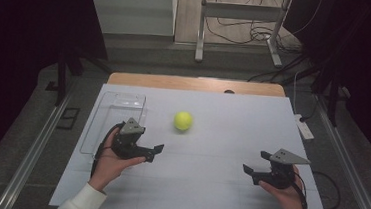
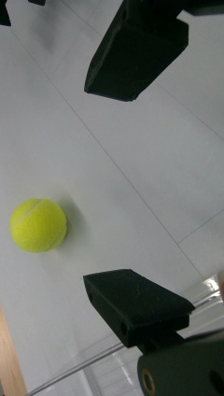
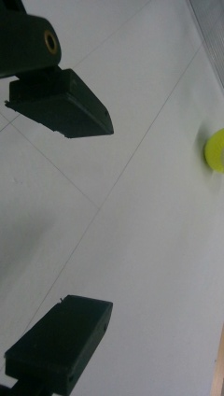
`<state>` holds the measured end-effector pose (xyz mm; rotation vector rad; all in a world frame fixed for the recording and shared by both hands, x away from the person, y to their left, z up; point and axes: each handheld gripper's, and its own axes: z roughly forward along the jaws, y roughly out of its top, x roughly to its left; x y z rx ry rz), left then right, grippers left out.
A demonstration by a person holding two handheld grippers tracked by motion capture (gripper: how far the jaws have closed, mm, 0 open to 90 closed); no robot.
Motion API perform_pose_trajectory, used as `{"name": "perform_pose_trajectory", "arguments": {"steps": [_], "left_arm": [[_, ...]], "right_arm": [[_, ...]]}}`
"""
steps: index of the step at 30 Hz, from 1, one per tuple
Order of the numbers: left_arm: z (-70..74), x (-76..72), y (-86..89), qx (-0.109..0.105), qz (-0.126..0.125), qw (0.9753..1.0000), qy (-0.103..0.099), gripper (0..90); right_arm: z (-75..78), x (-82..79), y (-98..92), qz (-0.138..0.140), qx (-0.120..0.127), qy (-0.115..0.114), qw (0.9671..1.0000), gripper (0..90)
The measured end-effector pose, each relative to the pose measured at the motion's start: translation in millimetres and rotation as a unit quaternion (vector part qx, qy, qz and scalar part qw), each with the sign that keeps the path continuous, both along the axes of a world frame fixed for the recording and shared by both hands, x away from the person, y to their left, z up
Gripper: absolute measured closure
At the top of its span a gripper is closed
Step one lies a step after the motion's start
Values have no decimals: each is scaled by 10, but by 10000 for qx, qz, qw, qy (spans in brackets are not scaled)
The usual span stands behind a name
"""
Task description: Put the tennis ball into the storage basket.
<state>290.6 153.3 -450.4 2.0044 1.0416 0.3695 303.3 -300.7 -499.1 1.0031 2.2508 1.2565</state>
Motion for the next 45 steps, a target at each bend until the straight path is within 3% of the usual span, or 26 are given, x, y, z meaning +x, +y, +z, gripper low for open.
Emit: {"name": "perform_pose_trajectory", "arguments": {"steps": [27,45], "left_arm": [[79,224,-199,100,-187,9997,81,100],[105,339,-246,96,-169,9997,133,98]], "right_arm": [[-9,5,14,34,-75,18,10000,138],[-14,9,14,54,-90,27,9999,138]]}}
